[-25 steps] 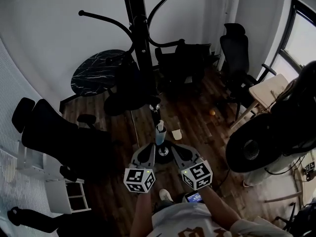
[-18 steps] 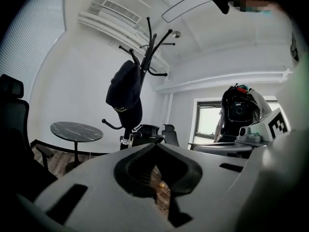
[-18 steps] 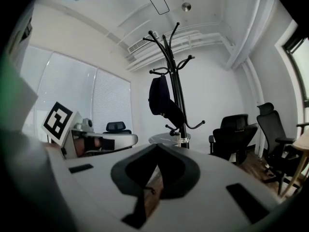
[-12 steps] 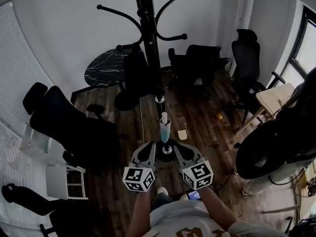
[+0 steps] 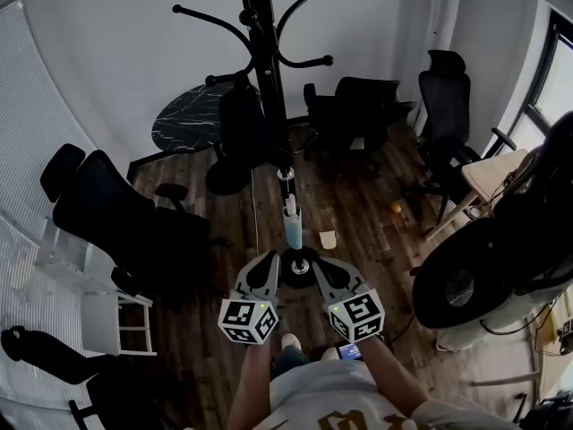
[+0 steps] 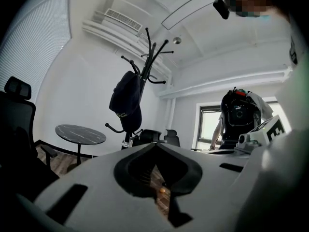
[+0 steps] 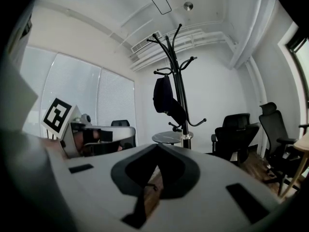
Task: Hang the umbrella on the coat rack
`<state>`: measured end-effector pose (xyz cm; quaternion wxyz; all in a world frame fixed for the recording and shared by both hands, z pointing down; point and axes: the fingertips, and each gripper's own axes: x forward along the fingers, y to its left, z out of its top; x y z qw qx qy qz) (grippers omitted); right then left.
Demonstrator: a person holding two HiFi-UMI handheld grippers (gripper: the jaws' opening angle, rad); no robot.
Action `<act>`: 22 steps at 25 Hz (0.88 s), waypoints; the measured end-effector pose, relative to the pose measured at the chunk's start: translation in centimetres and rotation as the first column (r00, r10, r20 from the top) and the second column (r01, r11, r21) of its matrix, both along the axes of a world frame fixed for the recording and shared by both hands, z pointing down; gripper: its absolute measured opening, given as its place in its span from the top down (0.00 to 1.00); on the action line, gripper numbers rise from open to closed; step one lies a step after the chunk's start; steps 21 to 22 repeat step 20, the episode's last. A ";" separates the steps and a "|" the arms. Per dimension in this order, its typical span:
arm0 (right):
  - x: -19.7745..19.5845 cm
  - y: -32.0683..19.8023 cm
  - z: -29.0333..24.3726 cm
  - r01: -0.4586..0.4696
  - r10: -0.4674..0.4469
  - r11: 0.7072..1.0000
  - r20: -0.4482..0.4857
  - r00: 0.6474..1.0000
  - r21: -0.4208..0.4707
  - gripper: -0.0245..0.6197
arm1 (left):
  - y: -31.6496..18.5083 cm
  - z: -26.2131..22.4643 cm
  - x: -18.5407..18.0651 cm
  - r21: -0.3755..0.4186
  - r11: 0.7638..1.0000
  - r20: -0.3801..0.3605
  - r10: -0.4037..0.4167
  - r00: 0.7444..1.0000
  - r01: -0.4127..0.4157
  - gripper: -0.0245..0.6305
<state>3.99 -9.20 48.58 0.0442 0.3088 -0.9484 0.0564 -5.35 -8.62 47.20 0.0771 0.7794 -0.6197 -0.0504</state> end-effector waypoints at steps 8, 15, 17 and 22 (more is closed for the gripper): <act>-0.1 0.1 -0.1 -0.001 0.001 1.000 0.001 1.000 0.016 0.95 | 0.3 -0.4 -0.4 0.012 1.000 -0.006 -0.010 1.000 0.010 0.93; -0.6 0.5 0.0 0.019 -0.019 1.000 0.000 1.000 0.008 0.95 | 0.4 -0.3 -0.9 0.007 1.000 0.005 -0.030 1.000 0.030 0.93; -0.8 0.5 0.1 0.027 -0.027 1.000 0.003 1.000 0.007 0.95 | 0.3 -0.2 -1.0 0.005 1.000 0.009 -0.031 0.999 0.031 0.93; -1.0 0.4 0.2 0.038 -0.038 0.999 0.000 0.999 0.007 0.95 | 0.1 -0.2 -1.0 0.003 0.999 0.011 -0.035 0.999 0.035 0.93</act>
